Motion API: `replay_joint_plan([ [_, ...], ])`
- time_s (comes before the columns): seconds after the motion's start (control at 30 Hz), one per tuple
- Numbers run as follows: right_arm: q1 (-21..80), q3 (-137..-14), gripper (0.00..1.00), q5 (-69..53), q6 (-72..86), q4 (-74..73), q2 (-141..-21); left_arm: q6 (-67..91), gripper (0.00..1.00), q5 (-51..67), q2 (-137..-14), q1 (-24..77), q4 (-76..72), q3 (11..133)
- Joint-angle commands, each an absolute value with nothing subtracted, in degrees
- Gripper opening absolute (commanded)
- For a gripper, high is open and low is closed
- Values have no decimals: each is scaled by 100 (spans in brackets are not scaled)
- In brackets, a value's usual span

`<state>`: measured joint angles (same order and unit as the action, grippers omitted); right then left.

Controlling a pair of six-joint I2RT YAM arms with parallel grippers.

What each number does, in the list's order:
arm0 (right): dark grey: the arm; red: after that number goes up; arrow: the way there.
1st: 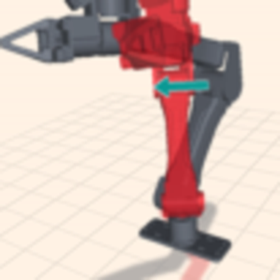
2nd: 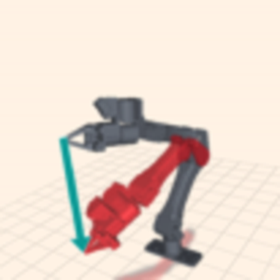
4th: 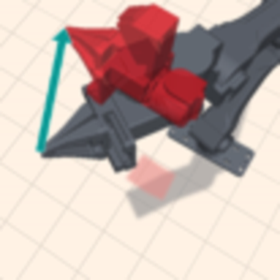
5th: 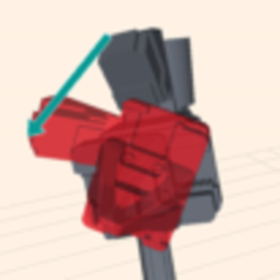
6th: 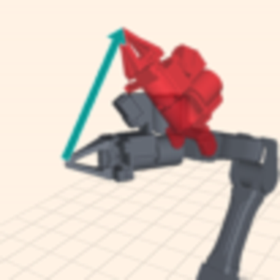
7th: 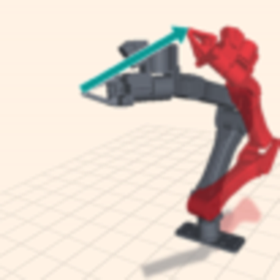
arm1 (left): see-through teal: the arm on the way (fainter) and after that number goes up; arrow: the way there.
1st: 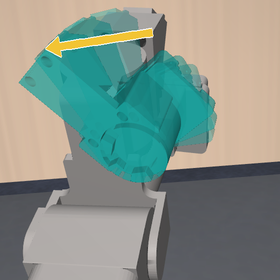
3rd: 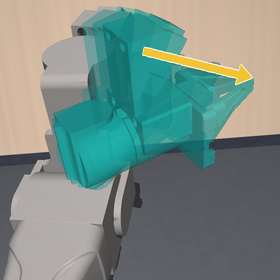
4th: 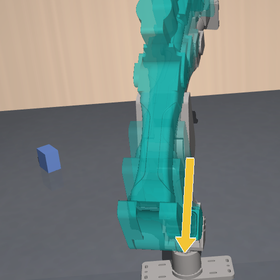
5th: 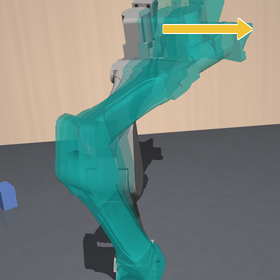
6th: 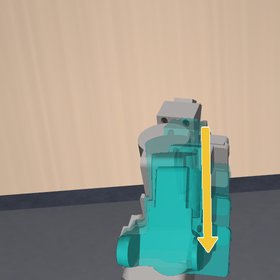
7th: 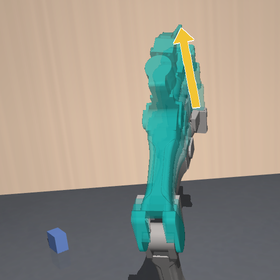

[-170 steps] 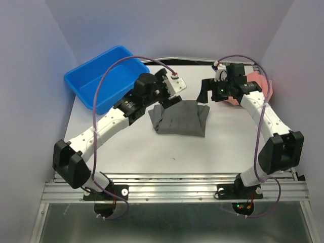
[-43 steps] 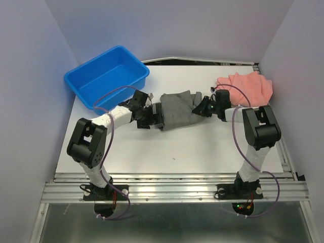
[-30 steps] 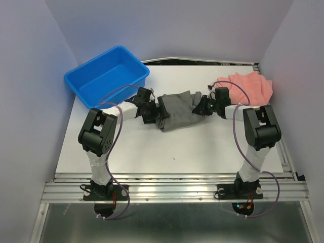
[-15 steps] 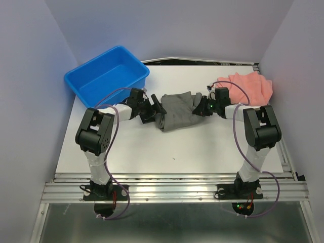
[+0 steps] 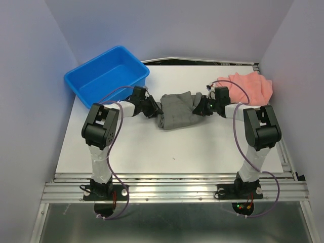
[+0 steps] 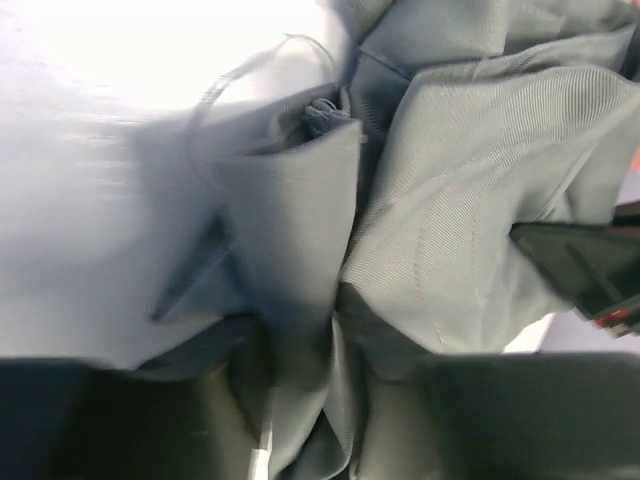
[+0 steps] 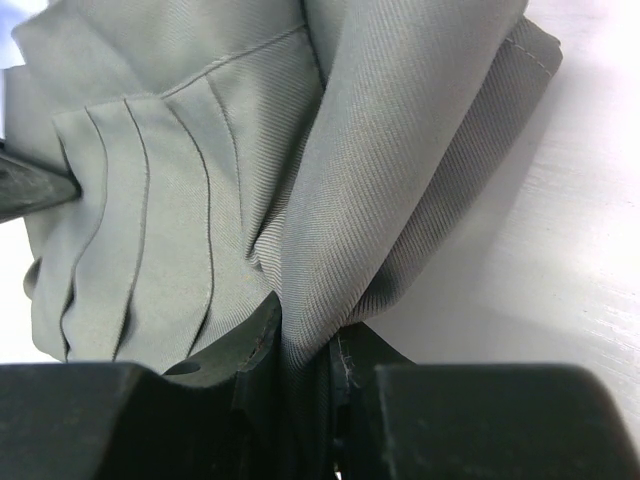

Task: Fold and stack the skirts
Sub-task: Neatly place the folded skirt to the corner

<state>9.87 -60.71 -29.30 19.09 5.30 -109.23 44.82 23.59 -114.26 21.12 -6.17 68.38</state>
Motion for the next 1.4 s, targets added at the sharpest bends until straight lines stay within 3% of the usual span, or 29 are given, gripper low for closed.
replay_joint_plan([
  [0.0,1055,-6398,1,-2620,1723,422,-10626,4395,29,2373,-11426,2232,-685,7075],
  [0.03,1055,-6468,1,-2480,1705,404,-10574,4299,5,2382,-11408,2346,-694,7206],
  [0.07,1055,-6504,1,-2426,1679,387,-10547,4246,0,2286,-11408,2408,-694,7294],
  [0.47,519,-7109,1,-897,1011,211,-9976,3788,0,2004,-12374,3155,-1334,9551],
  [1.0,-1185,-8007,1,-826,396,220,-9686,3849,0,2136,-14430,3990,-3558,12786],
  [1.37,-2425,-7805,1,-879,413,711,-10124,3472,0,1074,-16083,4324,-4096,14632],
])
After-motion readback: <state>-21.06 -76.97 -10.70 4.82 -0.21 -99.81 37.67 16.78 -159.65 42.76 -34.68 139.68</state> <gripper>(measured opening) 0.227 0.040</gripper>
